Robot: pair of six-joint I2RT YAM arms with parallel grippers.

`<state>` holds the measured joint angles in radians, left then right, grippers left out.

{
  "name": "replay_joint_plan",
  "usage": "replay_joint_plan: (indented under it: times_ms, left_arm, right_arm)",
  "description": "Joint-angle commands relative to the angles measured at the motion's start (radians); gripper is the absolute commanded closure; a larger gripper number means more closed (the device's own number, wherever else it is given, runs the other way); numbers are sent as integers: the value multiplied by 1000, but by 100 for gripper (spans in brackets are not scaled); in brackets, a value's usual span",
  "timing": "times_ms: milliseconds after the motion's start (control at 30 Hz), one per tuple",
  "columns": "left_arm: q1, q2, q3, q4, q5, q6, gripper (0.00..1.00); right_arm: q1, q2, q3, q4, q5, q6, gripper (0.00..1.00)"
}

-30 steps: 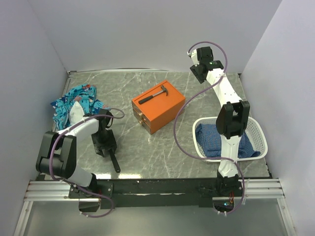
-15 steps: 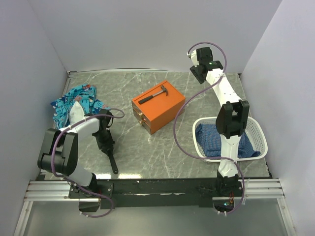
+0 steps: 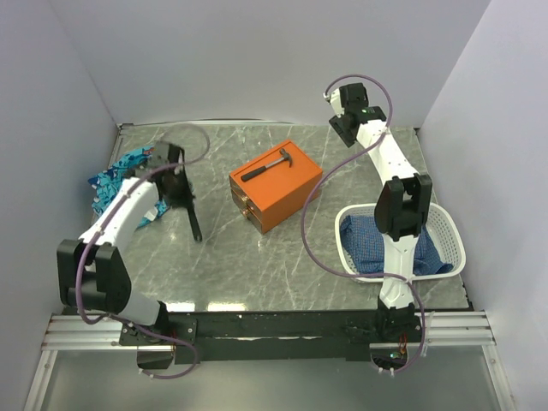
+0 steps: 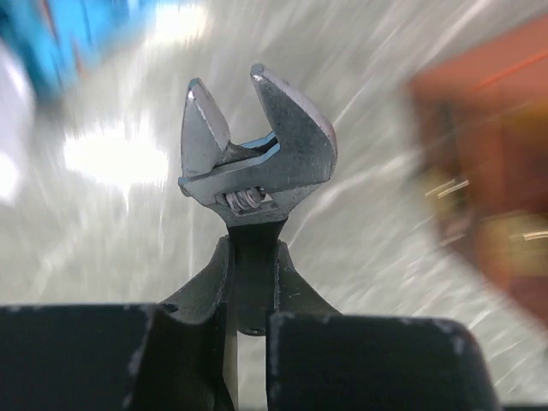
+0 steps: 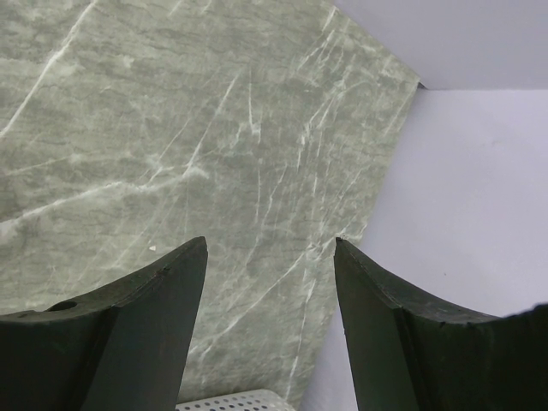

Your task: Sort the tools into containers

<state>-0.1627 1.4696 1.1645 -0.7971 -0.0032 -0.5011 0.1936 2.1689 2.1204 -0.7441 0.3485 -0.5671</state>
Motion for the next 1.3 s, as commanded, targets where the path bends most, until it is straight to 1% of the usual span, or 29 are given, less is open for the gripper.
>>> replay_joint_plan:
  times_ms: [0, 33, 67, 100, 133, 167, 200, 233, 333, 367, 400, 500, 533, 600, 633, 733, 833, 1000, 1167, 1267]
  left_arm:
    - [3, -28, 181, 142, -5, 101, 99]
    - [2, -5, 245, 166, 44, 133, 99]
    - [-1, 12, 283, 192, 67, 141, 99]
    - [-6, 30, 320, 206, 121, 156, 99]
    - [-12, 75, 410, 210, 156, 186, 99]
    - [-21, 96, 453, 208, 195, 196, 99]
    - [-38, 116, 490, 211, 233, 208, 99]
    - [-52, 153, 571, 205, 258, 234, 99]
    - [-118, 211, 700, 173, 311, 280, 99]
    - [-136, 219, 719, 171, 324, 292, 99]
    - [-177, 236, 737, 164, 350, 312, 99]
    - [-259, 283, 819, 115, 353, 415, 99]
    - [-273, 296, 848, 108, 355, 456, 99]
    - [-300, 336, 883, 90, 371, 481, 99]
    - [-310, 354, 927, 63, 374, 525, 99]
    - [-350, 415, 1020, -29, 371, 590, 99]
    - [-388, 463, 1063, -111, 352, 660, 99]
    - [-436, 501, 1069, -198, 328, 772, 99]
    - [-465, 532, 1069, -225, 298, 791, 99]
    - [-466, 554, 1066, -202, 292, 774, 99]
  right_arm:
    - [21, -6, 38, 20, 17, -7, 31]
    - [20, -7, 38, 19, 17, -7, 31]
    - [21, -8, 39, 20, 15, -8, 31]
    - [21, -8, 38, 20, 15, -8, 31]
    - [21, -6, 38, 19, 15, -8, 31]
    - [21, -9, 35, 18, 21, -8, 31]
    - [21, -11, 29, 22, 21, -11, 31]
    - [21, -17, 26, 22, 21, -13, 31]
    - [17, -26, 15, 23, 24, -14, 31]
    - [14, -29, 12, 23, 26, -14, 31]
    - [12, -32, 10, 25, 26, -16, 31]
    - [6, -38, 4, 26, 30, -17, 31]
    - [3, -46, 1, 26, 33, -17, 31]
    - [-6, -49, -5, 34, 46, -19, 31]
    - [-13, -58, -5, 38, 56, -19, 31]
    - [-45, -73, -1, 46, 67, -27, 31]
    - [-89, -86, 21, 55, 75, -34, 31]
    - [-140, -116, 16, 38, 44, -7, 30]
    - [-161, -119, 18, 29, 29, 4, 30]
    - [-166, -113, 27, 26, 21, 7, 30]
